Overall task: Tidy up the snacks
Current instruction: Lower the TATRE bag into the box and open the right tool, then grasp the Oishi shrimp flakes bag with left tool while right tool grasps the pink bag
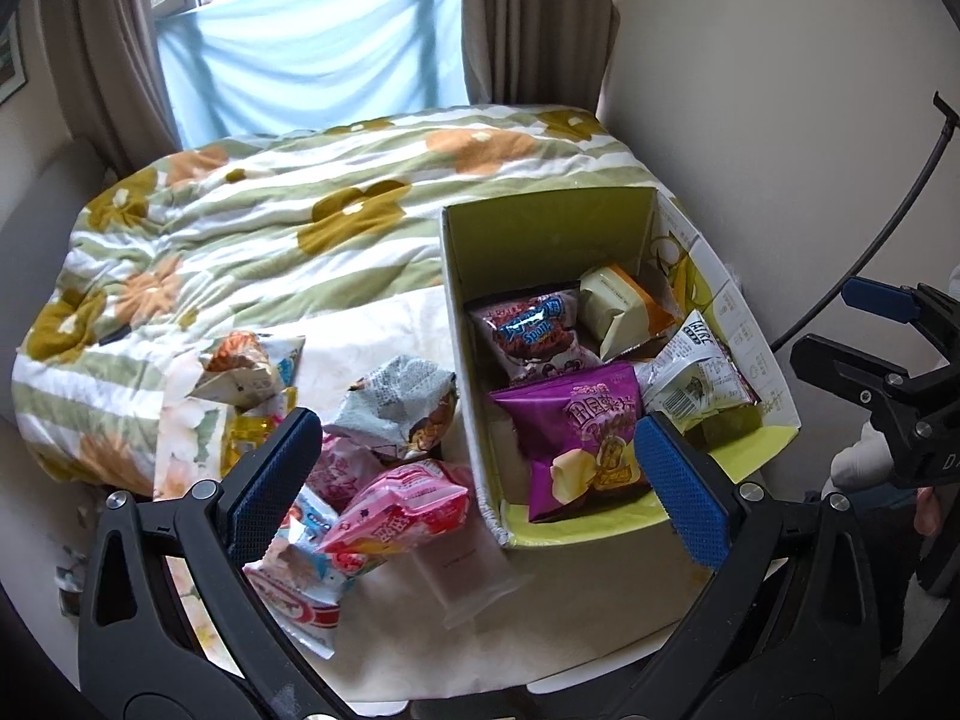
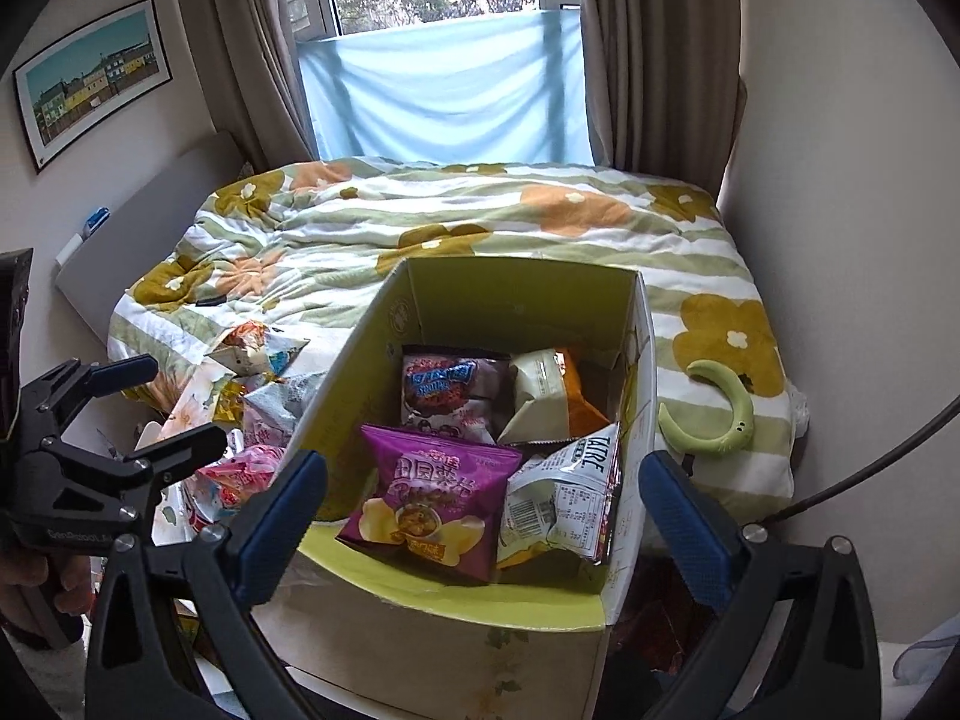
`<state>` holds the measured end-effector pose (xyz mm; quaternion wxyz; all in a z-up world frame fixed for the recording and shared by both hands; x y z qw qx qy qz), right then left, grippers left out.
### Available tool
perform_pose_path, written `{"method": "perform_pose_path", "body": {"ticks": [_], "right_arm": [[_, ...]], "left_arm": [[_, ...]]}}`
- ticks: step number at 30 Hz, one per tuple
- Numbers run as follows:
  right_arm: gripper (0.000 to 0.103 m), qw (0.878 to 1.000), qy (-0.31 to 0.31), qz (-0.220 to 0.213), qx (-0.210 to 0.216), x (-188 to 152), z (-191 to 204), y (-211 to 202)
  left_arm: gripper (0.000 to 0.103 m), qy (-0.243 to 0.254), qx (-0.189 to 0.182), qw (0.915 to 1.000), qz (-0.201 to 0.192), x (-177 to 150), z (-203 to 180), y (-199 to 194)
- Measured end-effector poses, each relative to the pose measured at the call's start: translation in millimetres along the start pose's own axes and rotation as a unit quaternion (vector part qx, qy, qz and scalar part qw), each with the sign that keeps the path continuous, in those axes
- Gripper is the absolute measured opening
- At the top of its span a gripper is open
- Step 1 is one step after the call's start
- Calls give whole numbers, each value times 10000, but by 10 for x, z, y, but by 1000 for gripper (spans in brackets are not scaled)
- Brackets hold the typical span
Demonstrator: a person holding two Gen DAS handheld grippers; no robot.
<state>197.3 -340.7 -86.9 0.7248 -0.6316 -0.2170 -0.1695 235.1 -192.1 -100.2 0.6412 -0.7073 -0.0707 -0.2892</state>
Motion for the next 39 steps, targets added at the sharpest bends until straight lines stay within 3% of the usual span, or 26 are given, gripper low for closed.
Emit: {"method": "perform_pose_path", "body": {"ticks": [8, 16, 20, 31, 39], "right_arm": [[103, 9987, 152, -495, -19, -63, 510, -275], [103, 9980, 537, -298, 157, -266, 1146, -40], [103, 9962, 839, -169, 152, -425, 1396, 170], [103, 9888, 1481, 184, 22, -941, 1854, 851], [103, 9770, 2132, 46, 58, -924, 2006, 1198]], "left_arm": [[103, -43, 255, 9996, -126, -289, 775, -330], [103, -92, 116, 9995, 294, -615, 1584, -225], [103, 92, -87, 9985, 535, -775, 1810, -68], [103, 781, -615, 9896, 1042, -1150, 1952, 584], [103, 1017, -929, 9828, 1230, -1303, 1808, 1082]]}}
Point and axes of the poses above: each gripper's, at about its wrist camera, not at the fingertips, and y roughly the way its jaws point, z to its left, x to its top, the point moved 2 cm from there along y, roughly the way its jaws point, and after that the axes turned 8 degrees about z, right-handed, at the moved point
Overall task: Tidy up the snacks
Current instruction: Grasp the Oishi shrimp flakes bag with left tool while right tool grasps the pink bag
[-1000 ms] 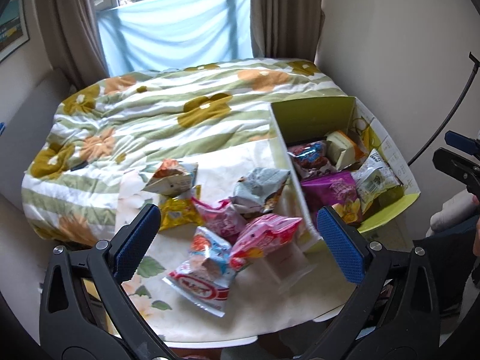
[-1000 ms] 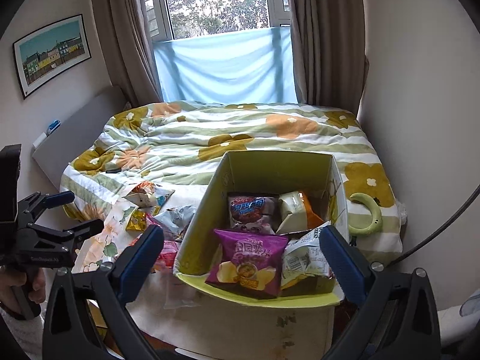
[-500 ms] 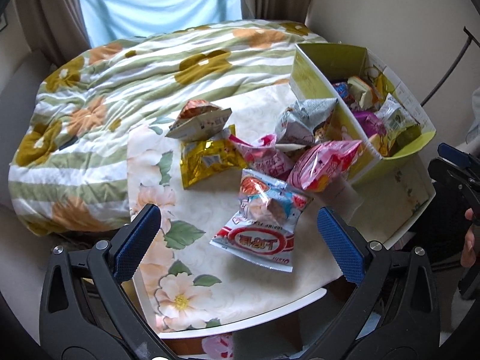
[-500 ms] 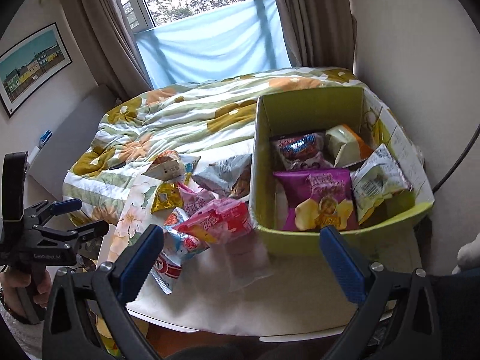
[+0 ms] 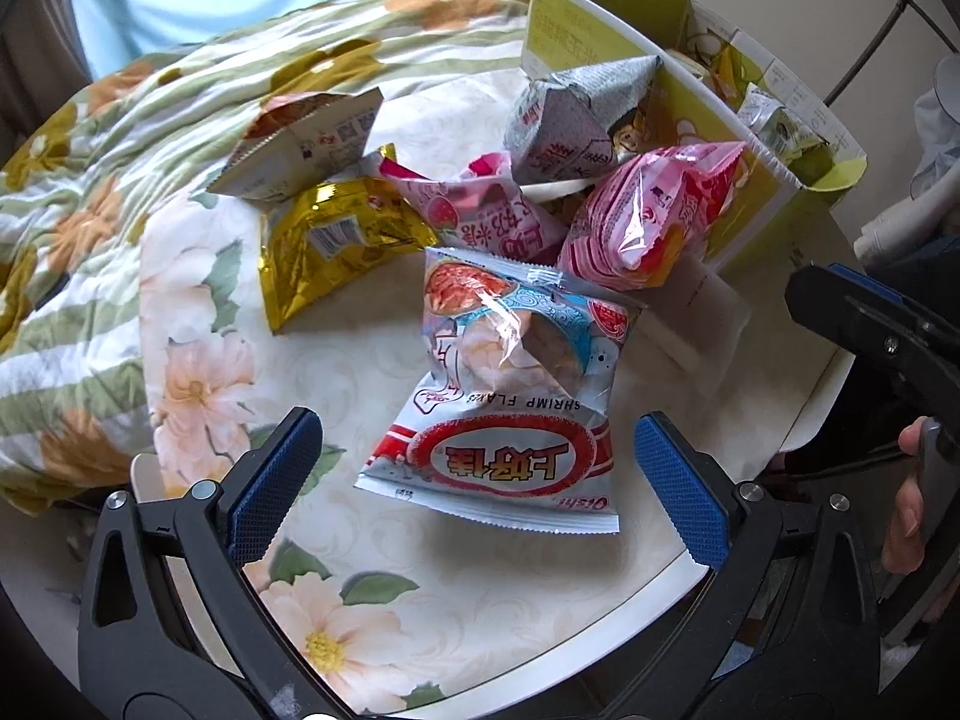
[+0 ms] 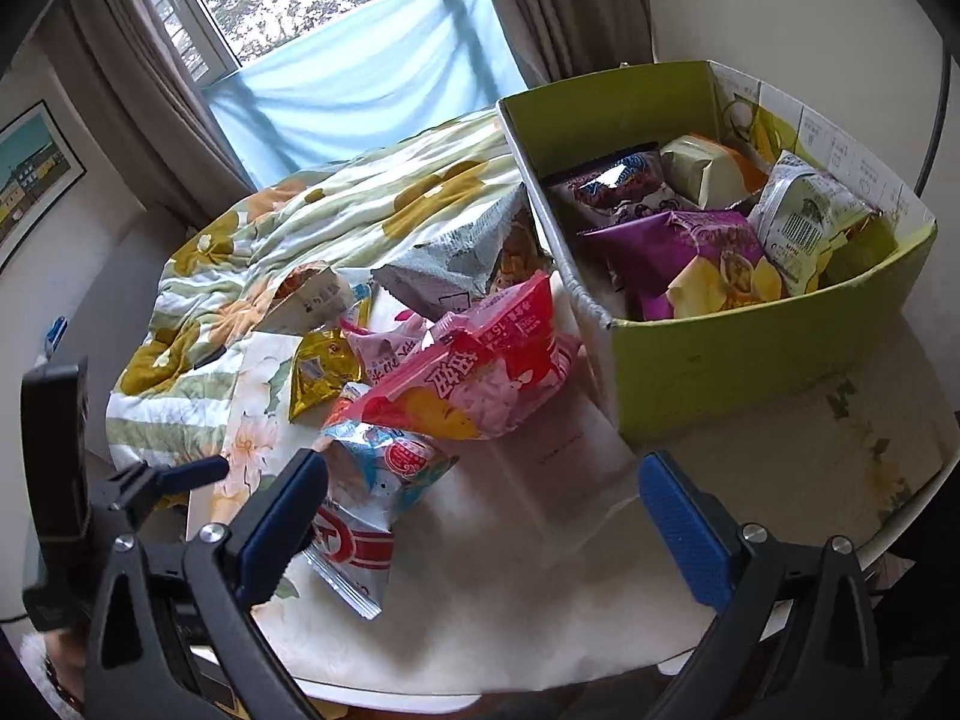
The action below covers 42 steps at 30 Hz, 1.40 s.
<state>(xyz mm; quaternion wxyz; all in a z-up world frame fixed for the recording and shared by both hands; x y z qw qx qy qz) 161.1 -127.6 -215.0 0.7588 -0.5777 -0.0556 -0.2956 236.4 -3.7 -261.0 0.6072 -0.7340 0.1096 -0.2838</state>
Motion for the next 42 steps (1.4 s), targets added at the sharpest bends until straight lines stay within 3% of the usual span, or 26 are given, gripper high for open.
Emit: {"method": "perform_pose_path", "body": {"ticks": [16, 19, 21, 29, 42], "right_arm": [[101, 9953, 962, -77, 46, 253, 50, 628], [98, 9942, 1076, -74, 51, 285, 36, 701], [94, 9933, 1153, -46, 71, 308, 23, 754], [90, 9905, 1366, -17, 135, 345, -41, 857], [90, 9879, 1544, 98, 73, 428, -14, 863]], "left_arm": [[103, 172, -243, 9995, 44, 220, -63, 572], [93, 238, -263, 9993, 89, 236, -68, 622], [79, 247, -281, 9991, 204, 247, -58, 676], [66, 245, -383, 9986, 270, 263, 12, 684], [65, -73, -431, 9986, 290, 210, 255, 610]]}}
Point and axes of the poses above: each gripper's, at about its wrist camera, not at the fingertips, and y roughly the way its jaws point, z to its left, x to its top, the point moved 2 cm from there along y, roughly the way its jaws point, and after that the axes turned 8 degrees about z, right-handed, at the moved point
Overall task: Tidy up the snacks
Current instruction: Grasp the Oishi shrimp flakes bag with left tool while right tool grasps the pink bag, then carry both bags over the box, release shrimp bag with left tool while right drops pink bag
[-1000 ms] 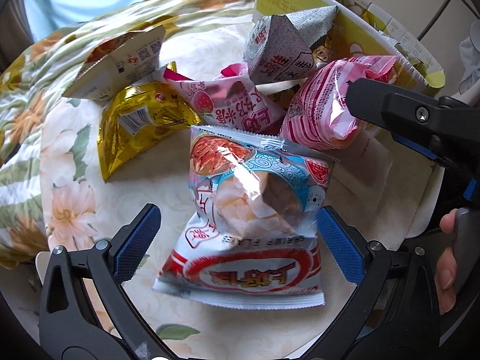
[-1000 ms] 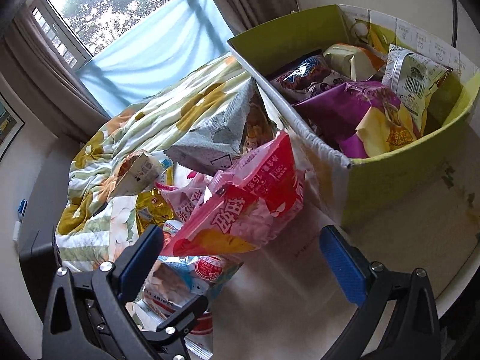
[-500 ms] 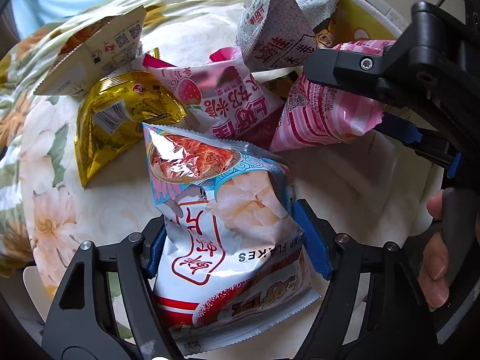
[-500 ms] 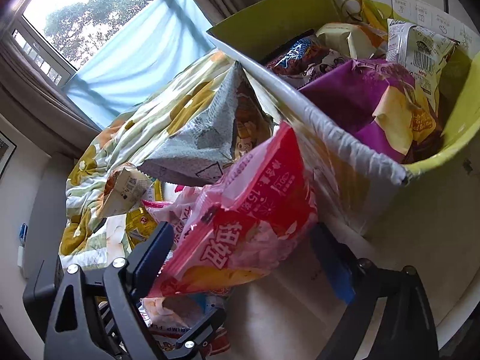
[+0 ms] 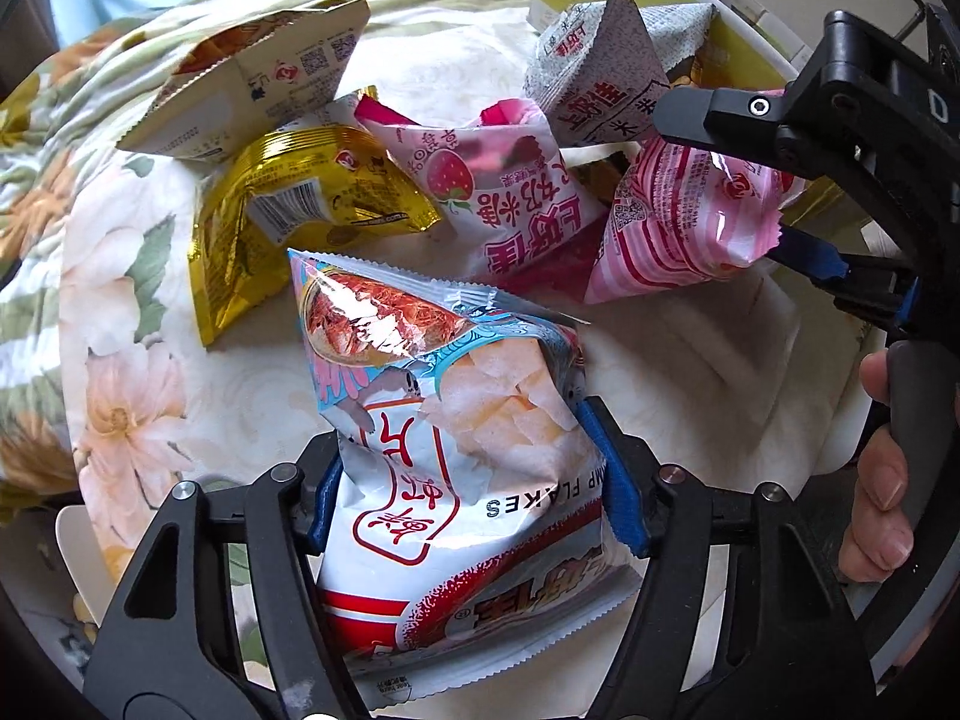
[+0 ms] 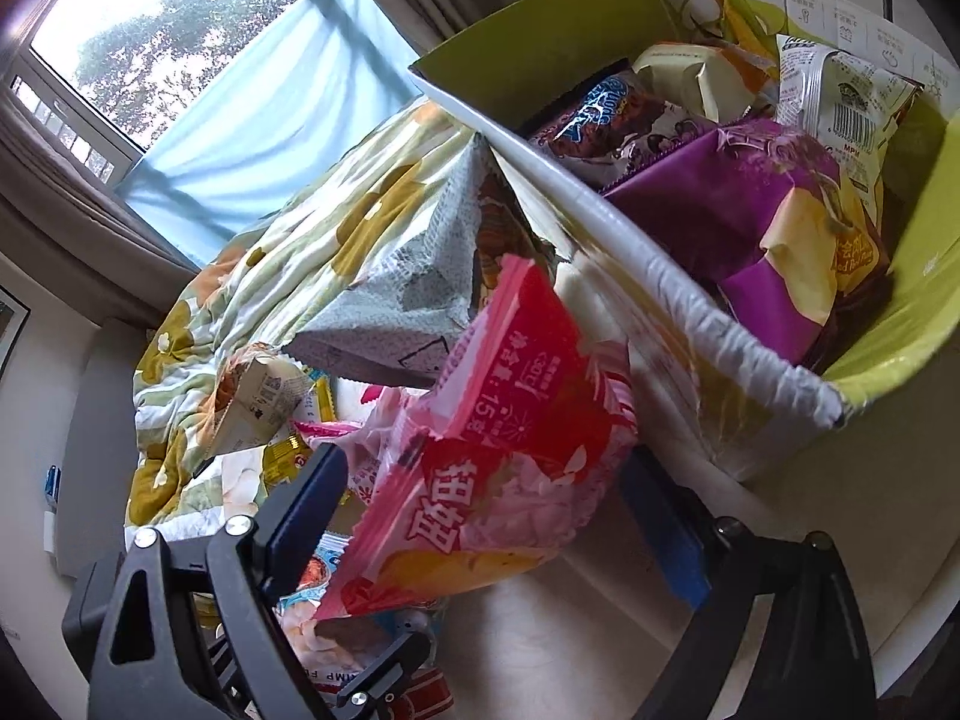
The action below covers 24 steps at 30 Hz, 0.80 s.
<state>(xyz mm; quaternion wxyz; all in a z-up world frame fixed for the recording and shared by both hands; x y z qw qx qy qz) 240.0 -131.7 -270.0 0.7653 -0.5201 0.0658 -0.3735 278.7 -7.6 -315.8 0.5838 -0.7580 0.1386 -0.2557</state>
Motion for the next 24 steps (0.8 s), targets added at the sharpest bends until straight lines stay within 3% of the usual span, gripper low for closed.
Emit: {"method": "perform_pose_path", "body": {"ticks": [3, 5, 10, 24], "right_arm": [[90, 9999, 77, 87, -70, 11, -52, 61], [71, 9998, 107, 134, -106, -7, -85, 83], [55, 9999, 74, 121, 11, -51, -102, 33], [53, 9993, -355, -42, 108, -199, 99, -509]], "left_arm": [[65, -30, -6, 10000, -16, 18, -26, 3], [65, -43, -11, 10000, -35, 14, -16, -14], [64, -78, -23, 9999, -97, -48, -10, -129], [64, -320, -4, 9981, -528, -162, 7, -828]]}}
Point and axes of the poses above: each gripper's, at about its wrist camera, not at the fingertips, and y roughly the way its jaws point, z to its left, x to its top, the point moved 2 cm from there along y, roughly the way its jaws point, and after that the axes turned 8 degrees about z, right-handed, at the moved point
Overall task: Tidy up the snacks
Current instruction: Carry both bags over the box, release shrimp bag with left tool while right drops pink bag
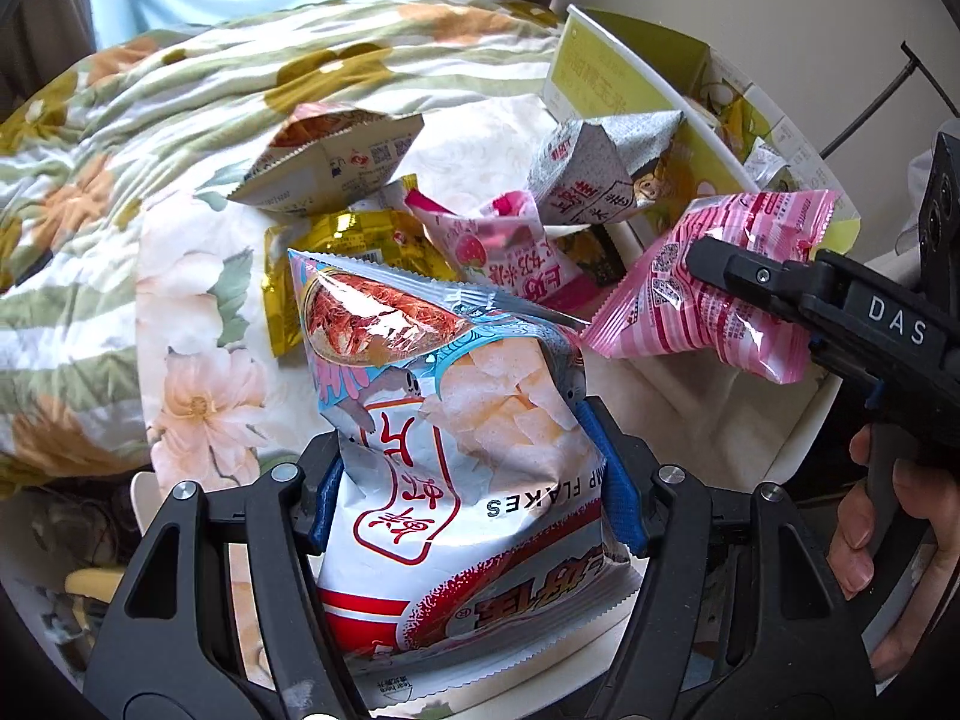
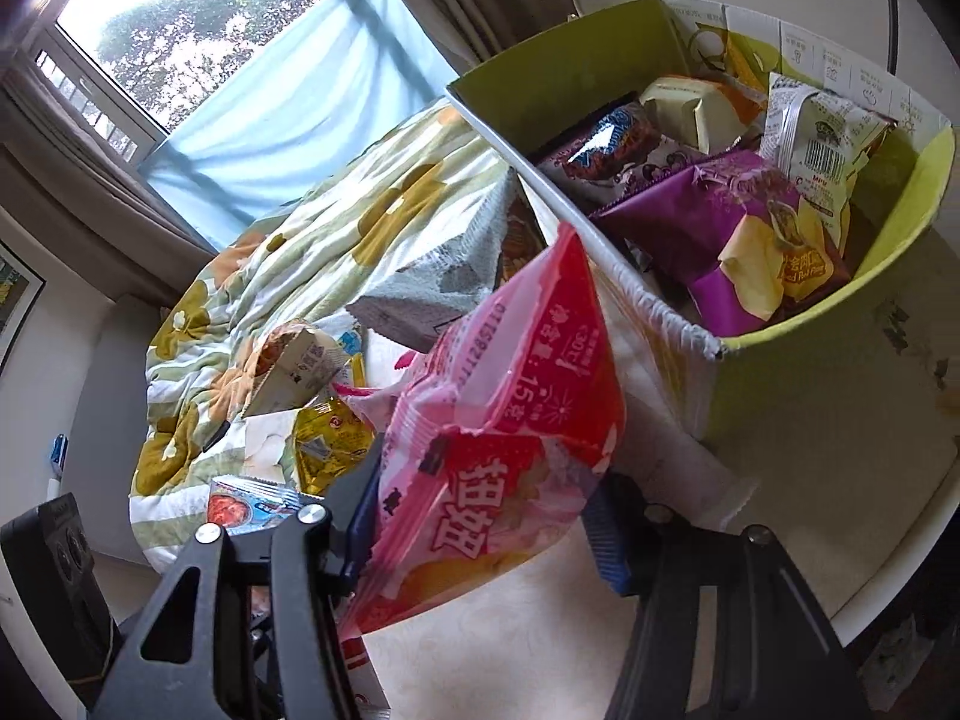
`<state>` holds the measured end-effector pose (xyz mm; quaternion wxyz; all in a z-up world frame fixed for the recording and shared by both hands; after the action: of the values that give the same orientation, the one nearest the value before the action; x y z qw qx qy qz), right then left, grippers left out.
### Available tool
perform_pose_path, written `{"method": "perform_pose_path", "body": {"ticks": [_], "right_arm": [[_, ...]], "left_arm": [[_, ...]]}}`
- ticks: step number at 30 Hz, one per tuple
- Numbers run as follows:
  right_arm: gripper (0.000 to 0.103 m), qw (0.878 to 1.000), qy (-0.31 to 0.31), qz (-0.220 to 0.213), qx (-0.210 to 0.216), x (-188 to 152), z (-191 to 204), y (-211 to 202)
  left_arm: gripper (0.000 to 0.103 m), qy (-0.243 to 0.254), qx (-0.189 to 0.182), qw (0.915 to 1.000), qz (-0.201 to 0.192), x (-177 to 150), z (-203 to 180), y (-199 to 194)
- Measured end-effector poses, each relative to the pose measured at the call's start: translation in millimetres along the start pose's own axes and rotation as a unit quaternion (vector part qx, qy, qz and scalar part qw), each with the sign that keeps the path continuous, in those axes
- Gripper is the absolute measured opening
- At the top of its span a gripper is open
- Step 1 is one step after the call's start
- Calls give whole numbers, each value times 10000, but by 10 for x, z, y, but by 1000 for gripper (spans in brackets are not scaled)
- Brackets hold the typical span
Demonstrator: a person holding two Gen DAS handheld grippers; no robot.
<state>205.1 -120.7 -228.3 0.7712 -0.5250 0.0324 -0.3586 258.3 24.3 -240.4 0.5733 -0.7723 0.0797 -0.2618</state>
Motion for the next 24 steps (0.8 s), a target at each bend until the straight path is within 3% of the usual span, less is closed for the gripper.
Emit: {"method": "perform_pose_path", "body": {"ticks": [10, 17, 24], "right_arm": [[53, 9973, -601, -350, 249, 120, 230, -782], [53, 9934, -878, -653, 347, 510, 112, -1229], [53, 9910, -1099, -685, 343, 1066, -287, -1437]], "left_arm": [[64, -165, -4, 9984, -535, 216, -142, -677], [64, -94, 49, 9954, -953, 684, -546, -992], [64, -75, -91, 9938, -1107, 1301, -1166, -943]]}}
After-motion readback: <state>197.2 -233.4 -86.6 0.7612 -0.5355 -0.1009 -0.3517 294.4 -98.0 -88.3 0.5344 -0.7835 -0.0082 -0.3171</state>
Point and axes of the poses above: each gripper's, at about its wrist camera, not at the fingertips, and y roughly the way its jaws point, z to its left, x to its top, the point moved 2 cm from there along y, roughly the way its jaws point, and after that the axes turned 8 degrees about z, right-handed, at the moved point
